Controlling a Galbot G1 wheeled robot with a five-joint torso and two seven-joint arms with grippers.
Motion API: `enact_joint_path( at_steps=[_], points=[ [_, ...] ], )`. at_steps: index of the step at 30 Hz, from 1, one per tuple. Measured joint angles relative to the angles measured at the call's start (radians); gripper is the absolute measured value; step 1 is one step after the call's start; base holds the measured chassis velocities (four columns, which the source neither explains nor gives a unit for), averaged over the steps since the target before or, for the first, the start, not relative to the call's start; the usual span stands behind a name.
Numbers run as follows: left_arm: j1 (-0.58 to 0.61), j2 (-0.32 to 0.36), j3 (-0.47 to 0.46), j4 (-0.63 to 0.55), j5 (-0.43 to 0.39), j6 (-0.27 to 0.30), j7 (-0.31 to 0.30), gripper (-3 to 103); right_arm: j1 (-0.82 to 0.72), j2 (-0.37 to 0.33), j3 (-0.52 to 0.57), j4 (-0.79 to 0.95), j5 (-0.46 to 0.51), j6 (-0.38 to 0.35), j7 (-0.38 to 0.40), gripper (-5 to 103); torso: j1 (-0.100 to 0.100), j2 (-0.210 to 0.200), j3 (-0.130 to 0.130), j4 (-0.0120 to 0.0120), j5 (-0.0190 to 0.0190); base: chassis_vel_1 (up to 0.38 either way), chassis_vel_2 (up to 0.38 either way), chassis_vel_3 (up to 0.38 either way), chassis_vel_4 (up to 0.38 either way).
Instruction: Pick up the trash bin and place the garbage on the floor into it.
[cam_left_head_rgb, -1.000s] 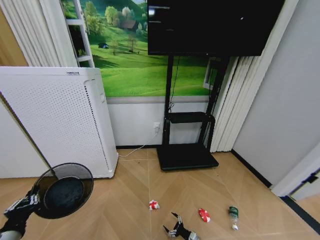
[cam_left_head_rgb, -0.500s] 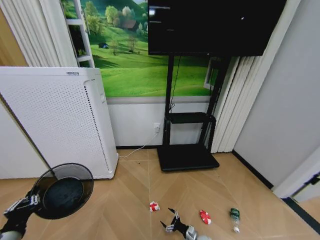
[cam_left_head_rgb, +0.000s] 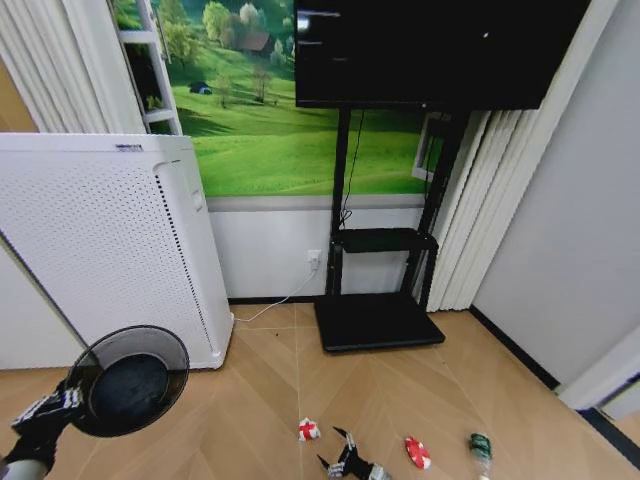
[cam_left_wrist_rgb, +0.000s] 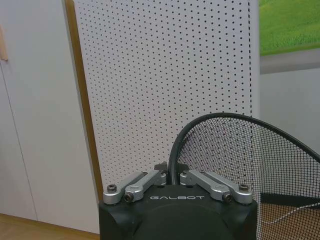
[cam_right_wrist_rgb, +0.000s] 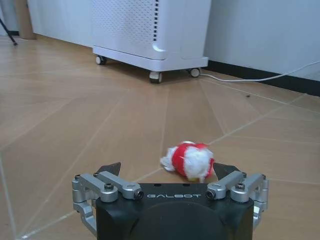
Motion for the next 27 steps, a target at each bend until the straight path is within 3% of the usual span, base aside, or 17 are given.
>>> enact_joint_path(
  at_steps=[2, 9, 14, 27],
  points=[
    [0.003, -0.002, -0.001, 0.000, 0.001, -0.001, 0.001, 6, 0.001, 0.012, 0.003, -0.003, -0.016, 0.000, 0.003, 100, 0.000, 0.000, 0.000, -0.0001, 0.0000, 0.000, 0.000, 0.000, 0.000],
    [0.022, -0.005, -0.018, -0.008, 0.002, -0.005, 0.005, 6, 0.054, 0.081, 0.023, -0.084, -0.085, -0.002, 0.148, 100, 0.000, 0.000, 0.000, 0.0001, 0.0000, 0.000, 0.000, 0.000, 0.000],
    [0.045, -0.003, -0.042, -0.026, -0.011, -0.005, 0.006, 6, 0.086, 0.108, 0.022, -0.122, -0.142, -0.051, 0.237, 100, 0.000, 0.000, 0.000, -0.0001, -0.0001, 0.000, 0.000, 0.000, 0.000],
    [0.061, 0.002, -0.066, -0.032, -0.028, -0.005, 0.008, 6, 0.123, 0.148, 0.011, -0.156, -0.156, -0.105, 0.256, 100, 0.000, 0.000, 0.000, -0.0001, 0.0000, 0.000, 0.000, 0.000, 0.000]
  ],
)
